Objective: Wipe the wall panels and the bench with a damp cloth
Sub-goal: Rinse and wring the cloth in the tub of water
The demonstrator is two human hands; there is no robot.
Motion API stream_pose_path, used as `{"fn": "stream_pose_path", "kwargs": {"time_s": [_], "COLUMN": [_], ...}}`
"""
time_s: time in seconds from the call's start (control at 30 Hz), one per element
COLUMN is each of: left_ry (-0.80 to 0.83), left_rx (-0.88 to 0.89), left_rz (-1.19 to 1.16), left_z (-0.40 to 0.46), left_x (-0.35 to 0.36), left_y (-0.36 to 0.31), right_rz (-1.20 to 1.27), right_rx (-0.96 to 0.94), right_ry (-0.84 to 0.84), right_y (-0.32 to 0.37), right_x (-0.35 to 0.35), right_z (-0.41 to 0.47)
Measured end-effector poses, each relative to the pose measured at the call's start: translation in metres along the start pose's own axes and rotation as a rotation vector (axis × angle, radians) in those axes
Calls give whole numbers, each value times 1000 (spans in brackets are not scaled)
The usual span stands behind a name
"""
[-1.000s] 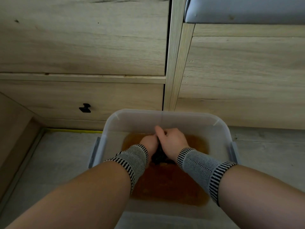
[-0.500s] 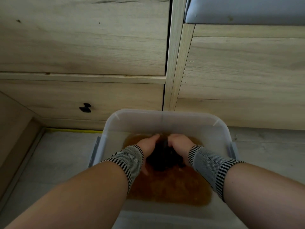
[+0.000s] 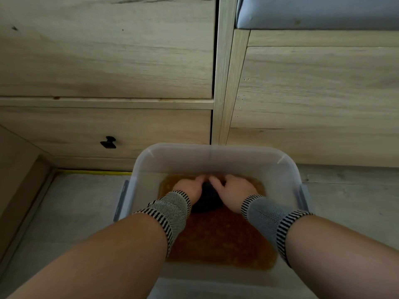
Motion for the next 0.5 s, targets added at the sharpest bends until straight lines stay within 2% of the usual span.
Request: {"fn": "stream_pose_path", "kwargs": {"time_s": [0.1, 0.17, 0.23, 0.27, 0.33, 0.37, 0.43, 0.5], "left_ry": [-74, -63, -9, 38, 165, 239, 323, 310], "left_rx": [-40, -49, -60, -106, -227, -258, -276, -286], "left_rz": [162, 225, 206, 117, -136, -219, -367, -478], "left_z": [14, 19, 10, 3, -8, -11, -11, -10], "left_x": [-11, -15, -13, -11, -6, -6, -9, -15], "left_y": [6, 5, 4, 6, 10, 11, 7, 1], "right_rz": [-167, -268, -105, 69, 373, 429, 454, 400], "right_rx": [31, 114, 204, 221, 113, 21, -152, -214], "right_ry": [261, 284, 283, 271, 245, 276, 442, 665], "right_y": [-23, -29, -26, -21, -7, 1, 11, 13], "right_x": [11, 8, -4, -10, -22, -29, -39, -47], "right_z": [1, 3, 6, 10, 12, 7, -6, -19]}}
Point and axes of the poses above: each hand's wrist, its own z-axis towards the middle knuckle, its own x-axis out of the palm, y = z × x, the point moved 1 cm from there along z, towards the middle knuckle, and after that the axes turned 6 degrees about -z, right-handed, at the moved point
